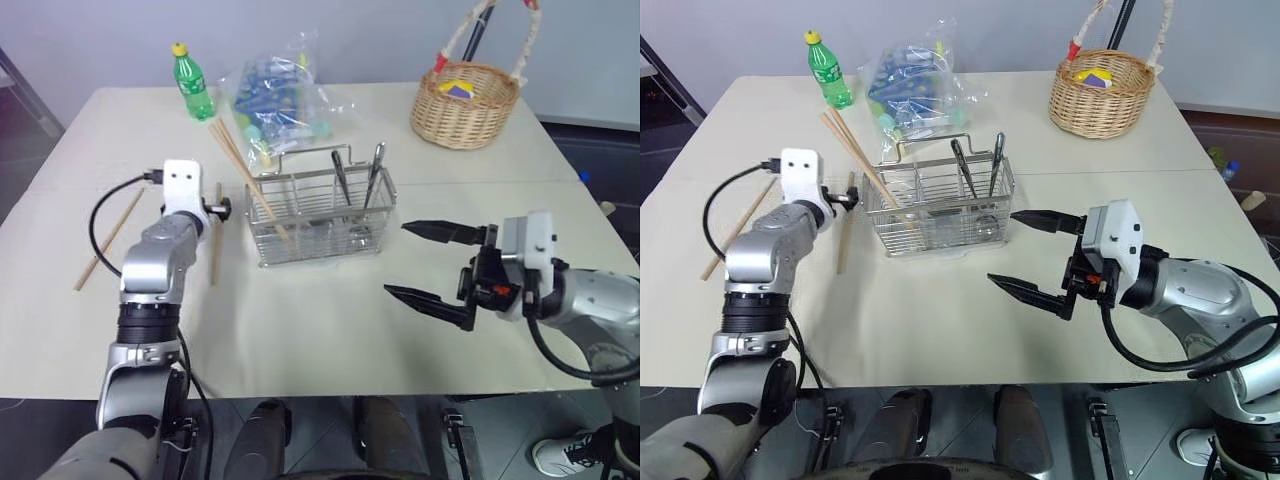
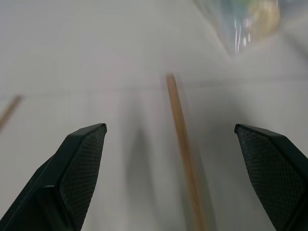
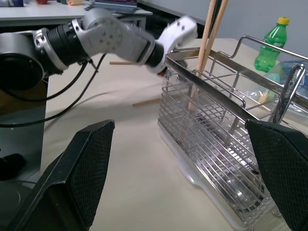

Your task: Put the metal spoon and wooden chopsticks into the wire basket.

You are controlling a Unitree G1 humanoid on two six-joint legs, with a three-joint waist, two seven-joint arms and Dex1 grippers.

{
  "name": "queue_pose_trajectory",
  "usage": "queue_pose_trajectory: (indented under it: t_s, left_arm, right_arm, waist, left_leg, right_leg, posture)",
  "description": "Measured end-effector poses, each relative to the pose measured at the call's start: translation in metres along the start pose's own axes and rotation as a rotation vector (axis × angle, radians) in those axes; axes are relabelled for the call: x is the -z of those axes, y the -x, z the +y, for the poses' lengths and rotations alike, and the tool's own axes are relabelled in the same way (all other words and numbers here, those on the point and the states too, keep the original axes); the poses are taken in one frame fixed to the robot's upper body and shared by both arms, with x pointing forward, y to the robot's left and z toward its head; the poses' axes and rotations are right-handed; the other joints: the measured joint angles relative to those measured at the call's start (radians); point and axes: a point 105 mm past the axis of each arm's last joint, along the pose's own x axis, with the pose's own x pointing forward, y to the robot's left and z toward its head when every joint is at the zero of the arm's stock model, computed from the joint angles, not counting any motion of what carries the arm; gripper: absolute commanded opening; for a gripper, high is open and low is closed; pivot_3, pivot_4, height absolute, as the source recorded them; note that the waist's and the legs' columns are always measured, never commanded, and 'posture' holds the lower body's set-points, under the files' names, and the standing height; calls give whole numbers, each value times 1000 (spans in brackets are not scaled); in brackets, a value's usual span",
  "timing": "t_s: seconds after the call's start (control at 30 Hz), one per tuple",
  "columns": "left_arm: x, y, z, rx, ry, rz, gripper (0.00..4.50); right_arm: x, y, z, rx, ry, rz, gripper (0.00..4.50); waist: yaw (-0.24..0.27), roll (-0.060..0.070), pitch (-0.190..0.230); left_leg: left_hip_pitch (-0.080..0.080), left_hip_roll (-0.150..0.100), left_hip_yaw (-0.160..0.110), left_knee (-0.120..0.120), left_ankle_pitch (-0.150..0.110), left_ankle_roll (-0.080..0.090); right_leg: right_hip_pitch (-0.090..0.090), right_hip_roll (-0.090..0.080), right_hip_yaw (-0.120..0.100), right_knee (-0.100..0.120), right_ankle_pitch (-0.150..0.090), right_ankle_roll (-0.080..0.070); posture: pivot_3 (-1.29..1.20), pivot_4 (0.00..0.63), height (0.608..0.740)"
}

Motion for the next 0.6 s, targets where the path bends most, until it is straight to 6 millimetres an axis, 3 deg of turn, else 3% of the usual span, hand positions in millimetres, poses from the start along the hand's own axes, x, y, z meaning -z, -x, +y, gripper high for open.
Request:
queue_pose_trajectory:
  t_s: [0.13, 0.6]
  left_arm:
    - [16, -5, -9, 16, -7, 68, 4500]
    - [17, 3, -9, -63, 71, 218, 4500]
  right_arm:
    - [0, 0, 0, -3, -9, -4, 4451]
    - [-6, 1, -4, 8, -14, -7, 4451]
  waist:
    - [0, 0, 0]
    - [-3, 0, -1]
  left_leg:
    - [0, 0, 0, 0, 0, 0]
    - [4, 0, 0, 0, 0, 0]
  right_leg:
    - [0, 0, 0, 0, 0, 0]
    - [3, 0, 0, 1, 0, 0]
  posture:
    - [0, 150, 740]
    - [0, 150, 740]
